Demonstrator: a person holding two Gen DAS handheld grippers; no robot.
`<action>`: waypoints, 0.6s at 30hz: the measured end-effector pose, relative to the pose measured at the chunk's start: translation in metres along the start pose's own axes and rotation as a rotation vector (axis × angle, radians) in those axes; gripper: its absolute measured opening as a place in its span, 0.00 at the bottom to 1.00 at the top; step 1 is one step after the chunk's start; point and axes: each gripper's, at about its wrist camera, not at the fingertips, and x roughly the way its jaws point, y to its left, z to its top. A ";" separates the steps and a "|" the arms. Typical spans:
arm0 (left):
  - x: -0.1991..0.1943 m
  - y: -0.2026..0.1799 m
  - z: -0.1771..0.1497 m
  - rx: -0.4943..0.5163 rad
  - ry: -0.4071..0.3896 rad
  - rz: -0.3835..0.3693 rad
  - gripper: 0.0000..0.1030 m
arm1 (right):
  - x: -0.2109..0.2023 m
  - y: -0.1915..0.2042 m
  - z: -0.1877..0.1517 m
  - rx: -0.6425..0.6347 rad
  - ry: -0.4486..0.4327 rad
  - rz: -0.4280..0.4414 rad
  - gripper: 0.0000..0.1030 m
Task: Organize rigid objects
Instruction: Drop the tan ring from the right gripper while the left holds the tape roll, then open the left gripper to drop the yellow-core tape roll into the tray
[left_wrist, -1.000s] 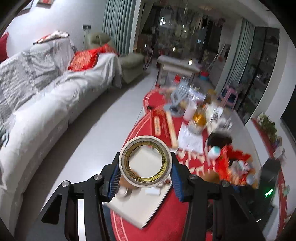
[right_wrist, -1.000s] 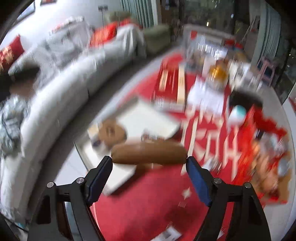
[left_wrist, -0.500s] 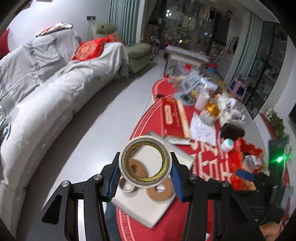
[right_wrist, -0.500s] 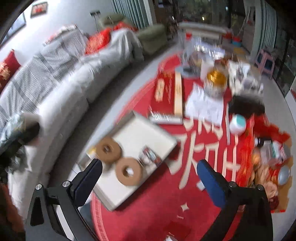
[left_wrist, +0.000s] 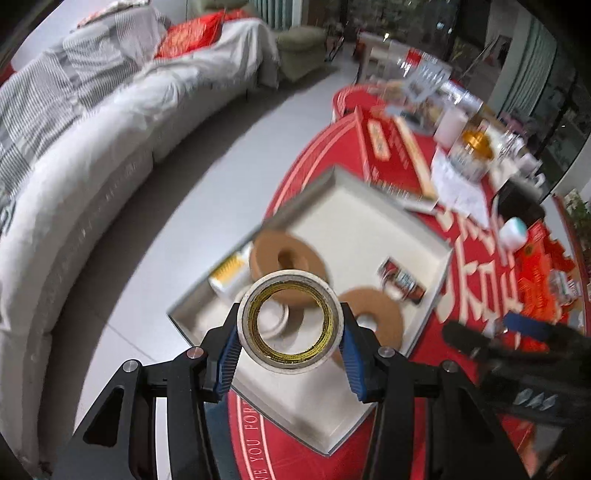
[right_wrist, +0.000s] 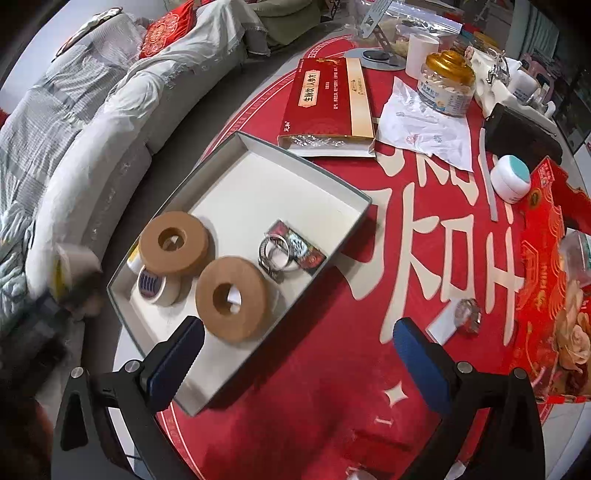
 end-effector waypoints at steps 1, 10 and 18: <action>0.008 -0.001 -0.002 -0.002 0.015 0.005 0.51 | 0.003 0.001 0.003 0.004 0.002 -0.001 1.00; 0.044 -0.008 -0.009 0.017 0.073 0.141 0.85 | 0.030 0.009 0.024 0.017 0.038 0.002 1.00; 0.041 0.002 -0.010 -0.017 0.065 0.108 1.00 | 0.033 0.015 0.026 0.015 0.031 0.024 1.00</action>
